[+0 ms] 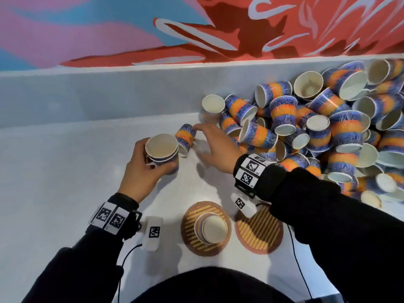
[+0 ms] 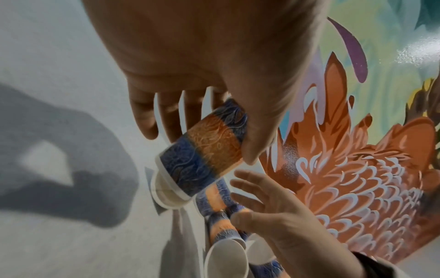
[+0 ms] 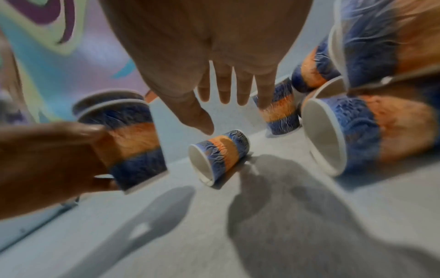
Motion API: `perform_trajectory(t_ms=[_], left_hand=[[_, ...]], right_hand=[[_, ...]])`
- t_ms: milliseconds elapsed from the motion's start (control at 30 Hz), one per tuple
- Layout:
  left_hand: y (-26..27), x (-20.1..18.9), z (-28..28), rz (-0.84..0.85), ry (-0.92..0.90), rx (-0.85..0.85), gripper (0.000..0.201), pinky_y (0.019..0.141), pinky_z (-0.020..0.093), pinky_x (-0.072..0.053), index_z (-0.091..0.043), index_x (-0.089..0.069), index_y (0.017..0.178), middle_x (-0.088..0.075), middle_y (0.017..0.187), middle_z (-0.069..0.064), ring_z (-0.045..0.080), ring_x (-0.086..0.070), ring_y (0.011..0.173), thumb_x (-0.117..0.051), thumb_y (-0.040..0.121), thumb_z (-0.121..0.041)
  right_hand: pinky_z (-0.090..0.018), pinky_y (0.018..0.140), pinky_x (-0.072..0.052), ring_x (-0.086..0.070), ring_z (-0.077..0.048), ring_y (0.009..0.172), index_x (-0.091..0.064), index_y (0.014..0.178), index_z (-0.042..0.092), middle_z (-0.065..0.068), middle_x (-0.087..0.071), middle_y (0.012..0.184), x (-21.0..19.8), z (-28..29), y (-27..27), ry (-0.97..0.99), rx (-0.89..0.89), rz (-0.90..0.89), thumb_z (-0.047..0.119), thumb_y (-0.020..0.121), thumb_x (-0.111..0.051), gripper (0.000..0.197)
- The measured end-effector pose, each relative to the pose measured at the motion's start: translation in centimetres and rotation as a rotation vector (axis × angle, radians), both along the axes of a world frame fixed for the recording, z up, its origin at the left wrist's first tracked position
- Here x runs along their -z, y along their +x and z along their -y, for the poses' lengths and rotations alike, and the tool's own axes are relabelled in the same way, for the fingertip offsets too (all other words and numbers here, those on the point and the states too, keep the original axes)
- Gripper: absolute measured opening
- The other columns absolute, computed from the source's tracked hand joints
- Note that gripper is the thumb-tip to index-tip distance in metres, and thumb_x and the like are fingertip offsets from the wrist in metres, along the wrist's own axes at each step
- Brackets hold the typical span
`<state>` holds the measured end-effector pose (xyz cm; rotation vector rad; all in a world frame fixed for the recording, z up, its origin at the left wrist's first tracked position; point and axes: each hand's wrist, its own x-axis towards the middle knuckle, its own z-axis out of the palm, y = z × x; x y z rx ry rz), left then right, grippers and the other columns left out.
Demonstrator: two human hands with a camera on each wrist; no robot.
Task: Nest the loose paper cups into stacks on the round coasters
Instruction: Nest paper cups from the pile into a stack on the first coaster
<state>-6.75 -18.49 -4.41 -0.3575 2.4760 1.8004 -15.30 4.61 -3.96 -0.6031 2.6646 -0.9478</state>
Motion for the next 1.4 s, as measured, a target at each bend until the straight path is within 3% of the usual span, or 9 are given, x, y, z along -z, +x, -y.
perform_trajectory(t_ms=[167,333,467,567,733,867,1033,1233,1400], left_hand=[[0.7,-0.2,1.8,-0.050,-0.021,-0.053,0.091,0.101,0.044,-0.058,-0.044,-0.043,0.140,-0.058,0.124,-0.037,0.010,-0.066,0.116,-0.095,0.065,-0.043],[0.2,-2.2,1.5,-0.137,-0.050,-0.108,0.099,0.084,0.015,-0.055,-0.037,-0.044,0.138,-0.057,0.115,-0.041,-0.014,-0.063,0.101,-0.097,0.057,-0.057],[-0.7,-3.3,1.5,-0.231,-0.047,-0.142,0.090,0.081,0.011,-0.053,-0.031,-0.044,0.139,-0.057,0.114,-0.044,-0.012,-0.063,0.103,-0.097,0.067,-0.033],[-1.4,-3.7,1.0,-0.302,-0.030,-0.109,0.092,0.087,0.012,-0.053,-0.026,-0.043,0.140,-0.053,0.117,-0.046,-0.010,-0.060,0.110,-0.098,0.068,-0.016],[-2.4,-3.4,-1.3,-0.301,0.020,0.026,0.095,0.102,0.027,-0.054,-0.035,-0.042,0.137,-0.054,0.125,-0.038,0.001,-0.060,0.123,-0.101,0.064,-0.015],[-2.3,-3.0,-2.7,-0.295,0.028,0.048,0.099,0.103,0.021,-0.051,-0.031,-0.041,0.139,-0.052,0.127,-0.038,-0.003,-0.058,0.124,-0.101,0.061,-0.022],[-2.1,-2.1,-2.6,-0.158,0.119,0.098,0.122,0.111,0.038,-0.051,-0.042,-0.029,0.153,-0.056,0.146,-0.005,0.010,-0.060,0.132,-0.102,0.056,-0.031],[-1.4,-1.1,-1.4,-0.089,0.042,-0.010,0.095,0.105,0.041,-0.055,-0.039,-0.045,0.145,-0.064,0.130,-0.012,0.011,-0.065,0.120,-0.098,0.067,-0.025],[-0.5,-0.6,-0.1,-0.058,0.039,-0.048,0.073,0.108,0.040,-0.052,-0.031,-0.054,0.141,-0.063,0.137,-0.011,0.009,-0.062,0.124,-0.092,0.078,-0.024]], right_hand=[[-0.047,0.125,-0.029,-0.031,-0.031,0.155,-0.038,0.160,0.021,-0.010,-0.035,0.168,1.3,3.4,-5.3,0.323,-0.266,-0.165,0.005,0.088,-0.073,0.082],[-0.052,0.105,-0.040,-0.053,-0.037,0.132,-0.059,0.141,0.030,-0.006,-0.061,0.142,3.8,5.3,-6.6,0.476,-0.380,-0.249,0.030,0.082,-0.077,0.062],[-0.039,0.085,-0.051,-0.068,-0.027,0.106,-0.060,0.128,0.032,0.002,-0.072,0.115,3.9,4.4,-5.7,0.186,-0.153,-0.099,0.044,0.078,-0.073,0.053],[-0.026,0.088,-0.054,-0.068,-0.011,0.106,-0.061,0.135,0.023,0.008,-0.072,0.119,2.6,2.4,-3.7,-0.169,-0.015,0.097,0.023,0.078,-0.087,0.063],[-0.040,0.101,-0.057,-0.069,-0.009,0.116,-0.059,0.137,0.025,0.009,-0.073,0.126,0.6,-0.1,-0.8,-0.243,-0.061,0.123,0.024,0.073,-0.093,0.073],[-0.043,0.101,-0.058,-0.071,-0.009,0.113,-0.059,0.136,0.024,0.008,-0.074,0.123,0.3,-0.7,0.5,-0.309,-0.015,0.147,0.029,0.072,-0.094,0.073],[-0.036,0.101,-0.059,-0.071,-0.010,0.117,-0.057,0.142,0.014,0.002,-0.073,0.128,-0.6,-0.4,0.5,-0.501,0.062,0.321,0.021,0.075,-0.096,0.078],[-0.041,0.116,-0.041,-0.048,-0.028,0.141,-0.046,0.154,0.014,-0.009,-0.050,0.154,-1.2,-0.2,-3.2,0.095,-0.027,0.073,0.021,0.069,-0.097,0.099],[-0.046,0.092,-0.055,-0.062,-0.040,0.120,-0.051,0.142,0.012,-0.015,-0.058,0.136,-0.9,0.7,-8.2,0.434,0.194,-0.118,0.017,0.099,-0.063,0.045]])
